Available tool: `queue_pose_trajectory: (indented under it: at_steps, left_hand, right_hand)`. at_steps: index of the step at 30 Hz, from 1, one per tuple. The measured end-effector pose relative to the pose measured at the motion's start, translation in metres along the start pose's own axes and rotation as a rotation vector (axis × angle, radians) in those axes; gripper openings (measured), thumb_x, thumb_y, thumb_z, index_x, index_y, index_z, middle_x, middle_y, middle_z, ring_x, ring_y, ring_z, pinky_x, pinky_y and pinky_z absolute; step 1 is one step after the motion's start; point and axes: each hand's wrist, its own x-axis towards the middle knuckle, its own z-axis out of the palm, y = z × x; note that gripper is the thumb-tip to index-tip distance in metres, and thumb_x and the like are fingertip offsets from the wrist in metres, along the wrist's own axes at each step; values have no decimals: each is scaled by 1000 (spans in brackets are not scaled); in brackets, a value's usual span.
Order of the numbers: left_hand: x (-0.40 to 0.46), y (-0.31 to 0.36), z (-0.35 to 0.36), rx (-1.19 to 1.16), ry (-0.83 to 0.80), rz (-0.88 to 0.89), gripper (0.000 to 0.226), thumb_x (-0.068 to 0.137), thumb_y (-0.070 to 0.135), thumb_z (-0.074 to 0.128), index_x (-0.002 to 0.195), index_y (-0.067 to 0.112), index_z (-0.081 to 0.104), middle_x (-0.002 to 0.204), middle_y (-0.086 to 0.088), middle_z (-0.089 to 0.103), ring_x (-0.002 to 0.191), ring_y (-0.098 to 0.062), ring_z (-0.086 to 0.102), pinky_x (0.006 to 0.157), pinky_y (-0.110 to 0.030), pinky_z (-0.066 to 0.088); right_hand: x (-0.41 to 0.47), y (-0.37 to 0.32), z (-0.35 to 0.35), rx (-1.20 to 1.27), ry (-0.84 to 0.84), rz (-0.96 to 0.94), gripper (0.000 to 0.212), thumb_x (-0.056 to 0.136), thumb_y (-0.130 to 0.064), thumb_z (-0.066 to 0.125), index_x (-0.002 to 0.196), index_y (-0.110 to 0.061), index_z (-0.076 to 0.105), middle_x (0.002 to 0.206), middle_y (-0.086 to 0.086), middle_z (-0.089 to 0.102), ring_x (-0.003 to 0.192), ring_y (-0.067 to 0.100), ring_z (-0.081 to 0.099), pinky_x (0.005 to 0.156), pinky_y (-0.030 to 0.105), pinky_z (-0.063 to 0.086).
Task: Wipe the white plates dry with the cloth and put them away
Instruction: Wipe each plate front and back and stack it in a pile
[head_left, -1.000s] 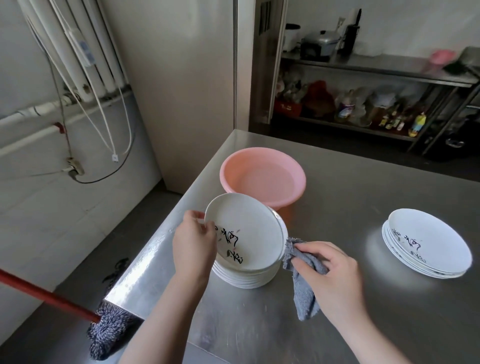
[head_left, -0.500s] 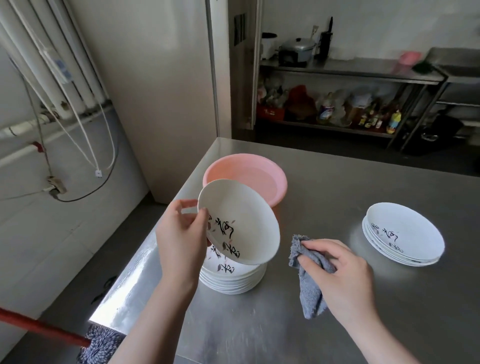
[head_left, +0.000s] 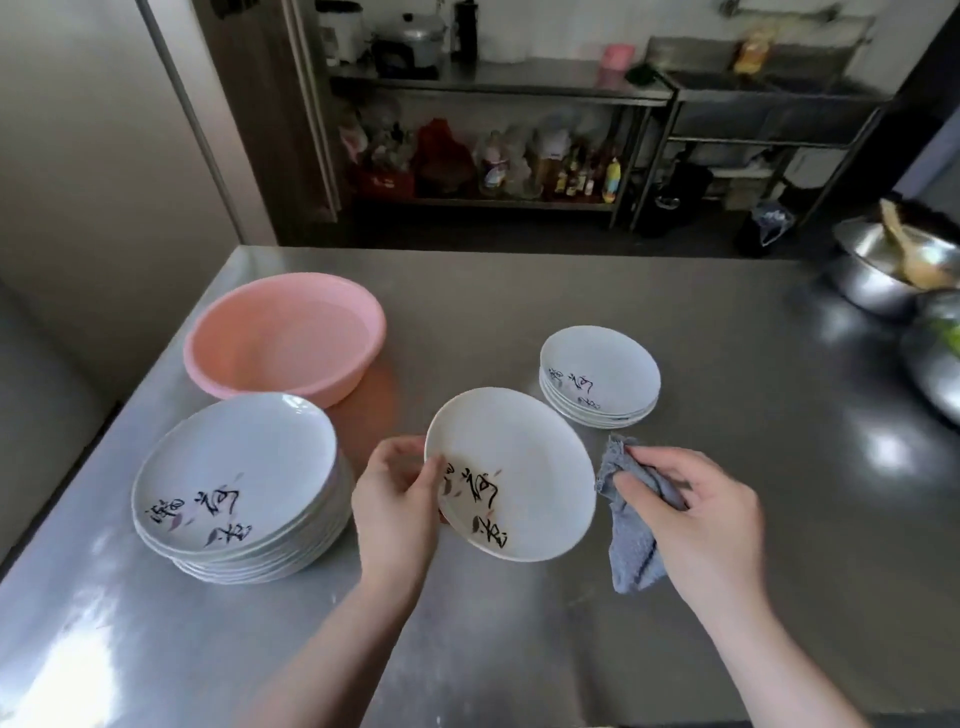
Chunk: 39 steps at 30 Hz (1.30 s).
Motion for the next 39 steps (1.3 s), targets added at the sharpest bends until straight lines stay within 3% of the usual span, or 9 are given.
queue_pose_trajectory:
  at_steps: [3, 6, 8, 13, 20, 26, 29, 33, 39]
  left_hand:
    - [-28, -31, 54, -9, -47, -131, 10, 86, 15, 68, 93, 19, 63, 62, 5, 71, 50, -13, 66, 51, -33, 57]
    - [-56, -55, 100, -5, -36, -238, 10, 86, 14, 68, 92, 19, 61, 58, 8, 70, 48, -16, 66, 43, -26, 52]
    - [-71, -66, 125, 3, -25, -282, 14, 86, 13, 69, 88, 23, 60, 58, 9, 70, 51, -13, 67, 47, -33, 55]
    - [-97, -74, 167, 15, 2, -335, 12, 86, 14, 69, 89, 22, 61, 62, 4, 72, 55, -17, 68, 49, -32, 55]
    - [-108, -67, 178, 253, -86, -292, 16, 85, 20, 67, 85, 31, 56, 63, 13, 69, 56, 1, 62, 48, -17, 45]
    - [-90, -62, 165, 510, -227, -178, 17, 79, 22, 72, 88, 28, 59, 76, 14, 66, 68, -13, 67, 63, -31, 54]
    - [-85, -61, 166, 532, -283, -81, 32, 79, 15, 73, 104, 31, 62, 88, 11, 66, 73, -10, 64, 69, -27, 52]
    - [-80, -60, 173, 522, -324, -14, 41, 79, 5, 69, 112, 30, 68, 96, 8, 62, 77, -11, 62, 75, -28, 53]
    - [-77, -68, 172, 463, -326, -19, 38, 82, 2, 66, 110, 27, 71, 91, 10, 60, 76, 3, 60, 67, -3, 43]
  right_hand:
    - [7, 32, -39, -15, -6, 22, 38, 73, 2, 77, 81, -34, 72, 89, -18, 70, 79, -1, 68, 73, 9, 50]
    - [18, 63, -79, -39, -44, 63, 37, 73, 4, 77, 80, -32, 72, 88, -19, 70, 78, -2, 68, 72, 7, 49]
    - [26, 85, -103, -70, -65, 80, 36, 72, 4, 77, 80, -31, 72, 88, -18, 69, 79, 1, 68, 71, 9, 49]
    - [43, 124, -137, -106, -131, 134, 36, 74, 4, 75, 80, -31, 72, 88, -17, 69, 80, 1, 68, 73, 12, 50]
    - [43, 150, -121, -170, -287, 144, 34, 75, 4, 70, 85, -28, 72, 95, -13, 68, 86, -7, 62, 73, 2, 41]
    - [31, 164, -99, -488, -474, -42, 27, 76, -5, 71, 99, -19, 73, 104, -11, 65, 98, 12, 61, 84, 20, 46]
    - [26, 167, -103, -669, -470, -172, 34, 68, -3, 77, 96, -21, 73, 101, -9, 66, 92, 18, 64, 74, 24, 51]
    - [45, 173, -92, -754, -412, -52, 34, 77, -6, 69, 106, -25, 68, 113, -12, 63, 100, 21, 61, 75, 31, 50]
    - [67, 169, -36, -711, -613, -178, 38, 89, -11, 58, 124, -26, 62, 125, -10, 56, 116, 19, 47, 92, 32, 43]
